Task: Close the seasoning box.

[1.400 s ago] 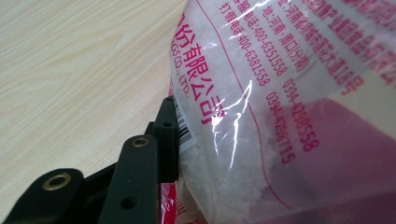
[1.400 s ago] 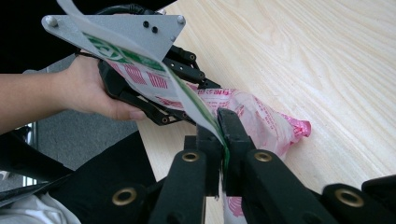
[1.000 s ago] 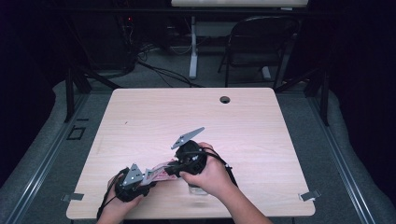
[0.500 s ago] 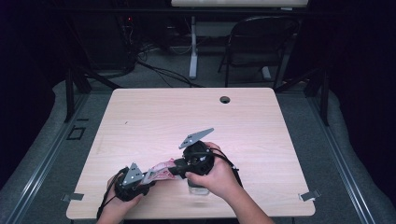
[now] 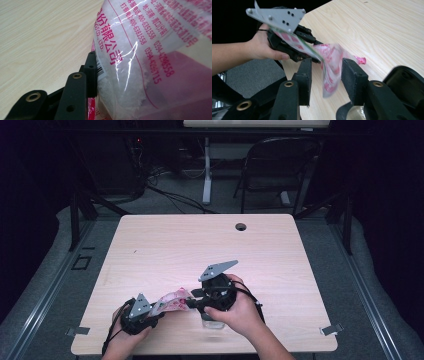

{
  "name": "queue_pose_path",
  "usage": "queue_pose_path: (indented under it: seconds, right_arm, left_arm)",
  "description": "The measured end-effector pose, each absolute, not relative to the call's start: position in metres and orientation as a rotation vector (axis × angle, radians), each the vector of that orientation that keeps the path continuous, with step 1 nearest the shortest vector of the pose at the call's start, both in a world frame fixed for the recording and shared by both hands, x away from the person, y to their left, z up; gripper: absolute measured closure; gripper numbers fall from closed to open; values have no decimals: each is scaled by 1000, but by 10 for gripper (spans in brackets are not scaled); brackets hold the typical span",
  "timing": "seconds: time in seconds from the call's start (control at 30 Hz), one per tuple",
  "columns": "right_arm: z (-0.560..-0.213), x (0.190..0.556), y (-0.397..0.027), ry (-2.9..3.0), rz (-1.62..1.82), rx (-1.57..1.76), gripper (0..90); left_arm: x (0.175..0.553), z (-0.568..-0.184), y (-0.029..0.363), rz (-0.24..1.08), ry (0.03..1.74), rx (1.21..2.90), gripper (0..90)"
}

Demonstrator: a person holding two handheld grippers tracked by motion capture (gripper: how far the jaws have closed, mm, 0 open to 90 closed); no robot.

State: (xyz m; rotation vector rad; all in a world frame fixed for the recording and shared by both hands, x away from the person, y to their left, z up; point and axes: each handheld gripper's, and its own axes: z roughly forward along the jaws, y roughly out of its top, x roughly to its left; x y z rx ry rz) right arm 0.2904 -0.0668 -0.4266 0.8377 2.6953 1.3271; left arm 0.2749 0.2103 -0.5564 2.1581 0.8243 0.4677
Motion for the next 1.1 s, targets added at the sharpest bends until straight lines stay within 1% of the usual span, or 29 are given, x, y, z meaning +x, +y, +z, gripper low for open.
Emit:
queue_pose_path:
  seconds: [0.47,0.87,1.1]
  right_arm:
    - [-432,288,-100,2631,1347,922,594]
    - [-441,284,-129,2566,1349,977,595]
    - [-444,280,-141,2539,1359,999,589]
  left_arm:
    - [275,-551,217,498,832,2126,640]
    - [272,-548,213,564,826,2142,641]
    - [270,-547,212,567,827,2145,641]
